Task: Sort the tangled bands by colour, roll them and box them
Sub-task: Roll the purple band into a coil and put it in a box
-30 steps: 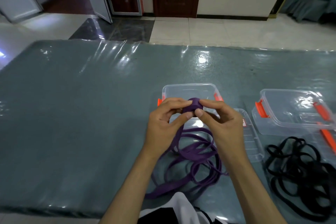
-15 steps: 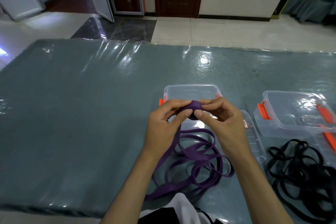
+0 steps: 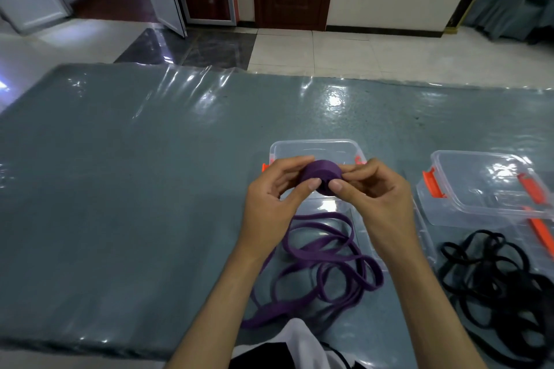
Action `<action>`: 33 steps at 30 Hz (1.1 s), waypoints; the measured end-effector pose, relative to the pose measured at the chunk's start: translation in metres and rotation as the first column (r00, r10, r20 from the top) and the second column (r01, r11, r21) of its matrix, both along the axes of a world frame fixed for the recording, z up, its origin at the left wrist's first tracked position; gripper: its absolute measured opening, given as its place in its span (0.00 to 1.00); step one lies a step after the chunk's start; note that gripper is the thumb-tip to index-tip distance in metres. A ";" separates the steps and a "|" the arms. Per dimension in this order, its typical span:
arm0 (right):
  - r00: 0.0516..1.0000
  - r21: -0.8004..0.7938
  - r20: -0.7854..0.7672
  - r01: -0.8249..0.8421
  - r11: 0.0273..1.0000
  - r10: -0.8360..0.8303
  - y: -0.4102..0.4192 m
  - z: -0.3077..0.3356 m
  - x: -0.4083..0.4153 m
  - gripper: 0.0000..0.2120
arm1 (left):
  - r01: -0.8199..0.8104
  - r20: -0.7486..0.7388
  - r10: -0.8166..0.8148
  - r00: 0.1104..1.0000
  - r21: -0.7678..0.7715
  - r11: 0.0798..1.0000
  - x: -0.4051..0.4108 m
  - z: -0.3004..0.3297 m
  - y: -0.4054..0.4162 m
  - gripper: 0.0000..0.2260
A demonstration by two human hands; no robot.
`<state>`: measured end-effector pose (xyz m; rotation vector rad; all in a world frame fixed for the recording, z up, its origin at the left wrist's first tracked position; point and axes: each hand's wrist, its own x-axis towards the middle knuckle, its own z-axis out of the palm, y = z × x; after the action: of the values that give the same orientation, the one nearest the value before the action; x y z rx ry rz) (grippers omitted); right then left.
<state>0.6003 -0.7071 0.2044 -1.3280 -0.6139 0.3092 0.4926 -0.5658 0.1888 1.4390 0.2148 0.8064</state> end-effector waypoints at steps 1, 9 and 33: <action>1.000 -0.015 0.018 0.015 1.000 -0.014 -0.001 0.002 0.001 0.13 | -0.008 0.006 0.009 1.000 -0.014 1.000 0.000 0.000 -0.001 0.15; 1.000 0.032 -0.015 -0.019 0.999 0.020 0.003 -0.008 -0.010 0.12 | -0.011 0.018 0.012 1.000 -0.026 1.000 0.002 0.001 -0.002 0.10; 0.996 0.080 0.055 -0.073 0.994 0.069 0.015 0.015 -0.009 0.06 | -0.051 0.035 0.055 0.998 -0.119 0.992 -0.004 0.009 -0.004 0.15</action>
<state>0.5915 -0.6921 0.2196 -1.2406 -0.7118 0.3047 0.4888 -0.5699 0.1978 1.3102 0.2686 0.8500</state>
